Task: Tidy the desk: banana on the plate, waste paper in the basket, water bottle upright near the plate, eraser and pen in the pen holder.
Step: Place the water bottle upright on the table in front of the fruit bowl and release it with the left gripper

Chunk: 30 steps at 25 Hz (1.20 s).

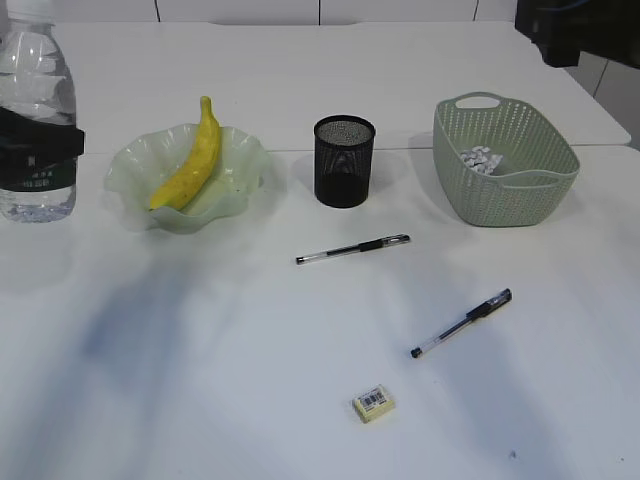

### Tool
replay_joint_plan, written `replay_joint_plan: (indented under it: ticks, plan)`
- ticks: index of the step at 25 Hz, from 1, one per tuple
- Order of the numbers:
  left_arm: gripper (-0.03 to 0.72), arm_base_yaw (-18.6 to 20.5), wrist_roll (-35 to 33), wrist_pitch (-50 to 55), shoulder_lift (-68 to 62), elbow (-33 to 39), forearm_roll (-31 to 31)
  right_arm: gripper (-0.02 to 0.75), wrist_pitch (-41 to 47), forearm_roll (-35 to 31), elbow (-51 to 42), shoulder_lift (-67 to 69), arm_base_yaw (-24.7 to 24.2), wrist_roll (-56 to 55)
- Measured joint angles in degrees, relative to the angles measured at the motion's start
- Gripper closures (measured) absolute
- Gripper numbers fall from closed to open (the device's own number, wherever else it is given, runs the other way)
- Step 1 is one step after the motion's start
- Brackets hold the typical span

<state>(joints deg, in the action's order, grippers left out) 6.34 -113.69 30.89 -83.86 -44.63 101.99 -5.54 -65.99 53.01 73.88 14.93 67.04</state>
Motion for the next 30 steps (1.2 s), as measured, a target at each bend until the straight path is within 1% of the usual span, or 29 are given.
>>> replay_joint_plan:
  ticks: [5,8,11,14,18,24,30]
  plan:
    - [0.302,0.87,-3.89,6.76,-0.36,0.0,-0.6,0.151,0.0,0.0,0.0,0.0,0.0,0.0]
    - [0.302,2.51,-5.23,10.66,-0.36,0.0,-1.0,0.151,0.0,0.0,0.0,0.0,0.0,0.0]
    - [0.302,4.65,-6.0,12.03,-0.36,0.0,-1.22,0.151,0.0,0.0,0.0,0.0,0.0,0.0]
    - [0.302,5.88,-7.11,12.15,-0.36,0.0,-1.22,0.151,0.0,0.0,0.0,0.0,0.0,0.0]
    - [0.305,6.07,-8.62,12.68,-0.74,0.0,-1.22,0.152,0.0,0.0,0.0,0.0,0.0,0.0]
    - [0.305,6.07,-10.37,14.87,-5.65,0.73,-1.43,0.151,-0.67,0.0,0.0,0.0,0.0,0.0]
    - [0.305,6.07,-10.77,15.44,-6.61,0.73,-1.64,0.151,-1.14,0.0,0.0,0.0,0.0,0.0]
